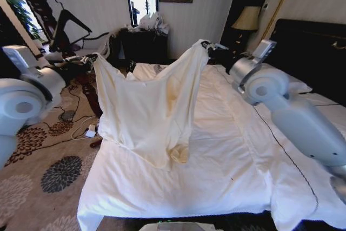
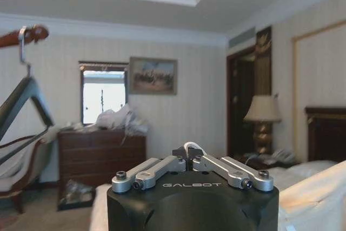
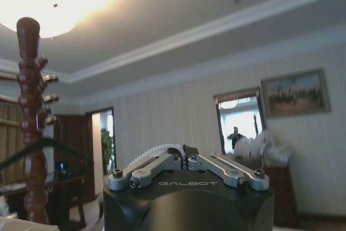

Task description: Pick up the clothes from the bed and hang them on the clothes hanger.

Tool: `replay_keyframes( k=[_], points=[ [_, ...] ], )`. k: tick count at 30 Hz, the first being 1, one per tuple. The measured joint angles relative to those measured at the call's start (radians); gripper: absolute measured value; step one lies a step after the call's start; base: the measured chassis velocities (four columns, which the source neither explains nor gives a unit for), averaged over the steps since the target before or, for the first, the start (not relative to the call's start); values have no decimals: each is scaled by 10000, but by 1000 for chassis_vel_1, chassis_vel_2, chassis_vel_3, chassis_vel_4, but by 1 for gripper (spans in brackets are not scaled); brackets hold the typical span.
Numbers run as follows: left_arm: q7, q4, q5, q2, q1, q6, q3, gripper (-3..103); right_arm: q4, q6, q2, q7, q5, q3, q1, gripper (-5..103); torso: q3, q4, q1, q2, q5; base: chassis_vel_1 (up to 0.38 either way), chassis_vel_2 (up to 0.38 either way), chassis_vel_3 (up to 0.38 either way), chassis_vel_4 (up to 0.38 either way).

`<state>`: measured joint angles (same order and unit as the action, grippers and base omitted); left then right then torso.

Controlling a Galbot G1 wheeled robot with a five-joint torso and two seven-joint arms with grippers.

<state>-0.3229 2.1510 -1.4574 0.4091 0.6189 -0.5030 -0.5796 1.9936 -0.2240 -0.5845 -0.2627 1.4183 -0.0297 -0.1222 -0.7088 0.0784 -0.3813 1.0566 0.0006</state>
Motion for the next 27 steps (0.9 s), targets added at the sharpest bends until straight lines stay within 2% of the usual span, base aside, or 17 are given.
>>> replay_keyframes(
  k=[3, 7, 10, 13, 15, 16, 18, 19, 21, 26, 27],
  points=[
    [-214, 202, -889, -89, -214, 99, -572, 0, 227, 244, 485, -46, 532, 471, 187, 1, -2, -7, -6, -1, -7, 0, 0, 0, 0],
    [-460, 333, -1232, -198, -421, 389, -1008, 0, 252, 474, 709, -35, 777, 669, 492, 1, -3, -7, -6, 0, -4, 0, 0, 0, 0],
    [-1199, 510, -1605, -453, -1213, 864, -1225, 0, 354, 704, 866, 102, 1058, 988, 1060, 1, -1, -5, -3, 0, -5, 0, 0, 0, 0],
    [-1495, 590, -1737, -664, -1698, 967, -1158, 0, 380, 765, 856, 127, 1203, 1031, 1538, 1, -2, -6, -4, 0, -6, 0, 0, 0, 0],
    [-1887, 744, -2213, -1057, -2557, 1039, -1073, 0, 434, 802, 622, 67, 1659, 1039, 2508, 1, -3, -5, -6, -1, -3, 0, 0, 0, 0],
    [-1887, 744, -2213, -1057, -2557, 1039, -1073, 0, 434, 802, 622, 67, 1659, 1039, 2508, 1, -3, -5, -6, -1, -3, 0, 0, 0, 0],
    [-2210, 764, -2754, -1238, -3374, 1035, -857, 0, 532, 816, 428, -12, 2057, 1033, 3180, 1, -1, -10, -5, 0, -4, 0, 0, 0, 0],
    [-2461, 691, -3285, -1268, -4127, 914, -631, 0, 641, 829, 300, -59, 2320, 1066, 3591, 1, 0, -12, -4, 1, -11, 0, 0, 0, 0],
    [-2641, 571, -3713, -1255, -4712, 712, -519, 0, 820, 856, 231, -100, 2528, 1270, 3709, 1, 0, -10, -4, 1, -12, 0, 0, 0, 0],
    [-2706, 739, -3827, -1123, -4586, 474, -601, 0, 1259, 906, 281, -86, 2424, 1853, 2981, 1, 0, -6, -4, 2, -5, 0, 0, 0, 0],
    [-2755, 1108, -3648, -901, -4048, 349, -609, 0, 1442, 933, 362, -11, 1941, 2243, 1923, 1, -2, -2, -4, 1, -4, 0, 0, 0, 0]
  ],
)
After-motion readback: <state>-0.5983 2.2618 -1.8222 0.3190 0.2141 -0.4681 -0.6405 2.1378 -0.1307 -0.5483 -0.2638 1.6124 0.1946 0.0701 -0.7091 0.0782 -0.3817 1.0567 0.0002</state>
